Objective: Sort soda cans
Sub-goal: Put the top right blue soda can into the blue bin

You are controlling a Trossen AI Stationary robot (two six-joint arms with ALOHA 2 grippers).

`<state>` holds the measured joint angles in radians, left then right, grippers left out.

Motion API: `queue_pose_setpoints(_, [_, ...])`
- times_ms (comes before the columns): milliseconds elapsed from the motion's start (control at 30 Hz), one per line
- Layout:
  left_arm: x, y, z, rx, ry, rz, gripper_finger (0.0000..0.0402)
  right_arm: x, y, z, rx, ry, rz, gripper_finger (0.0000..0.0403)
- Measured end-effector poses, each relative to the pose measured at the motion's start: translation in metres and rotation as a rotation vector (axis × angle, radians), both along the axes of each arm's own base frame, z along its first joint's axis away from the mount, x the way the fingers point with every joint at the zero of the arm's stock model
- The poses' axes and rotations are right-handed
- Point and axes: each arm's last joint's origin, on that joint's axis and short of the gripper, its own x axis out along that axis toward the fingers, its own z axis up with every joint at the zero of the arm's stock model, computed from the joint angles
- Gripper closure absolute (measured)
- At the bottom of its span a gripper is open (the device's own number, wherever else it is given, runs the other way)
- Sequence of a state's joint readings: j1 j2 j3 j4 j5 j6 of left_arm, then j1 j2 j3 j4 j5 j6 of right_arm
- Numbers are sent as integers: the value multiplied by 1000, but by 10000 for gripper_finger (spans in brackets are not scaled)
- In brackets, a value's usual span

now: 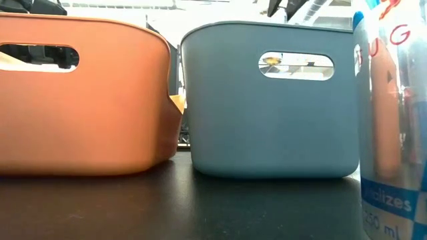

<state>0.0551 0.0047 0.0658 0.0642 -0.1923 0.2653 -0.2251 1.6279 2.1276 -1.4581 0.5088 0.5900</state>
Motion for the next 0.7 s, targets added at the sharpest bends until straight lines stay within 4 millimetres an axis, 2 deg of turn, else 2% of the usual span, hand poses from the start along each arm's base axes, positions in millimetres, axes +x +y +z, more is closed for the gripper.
queue_pose_setpoints(700, [-1,2,1,-162,-59,39,401,6,71,18,-30,34,605,187])
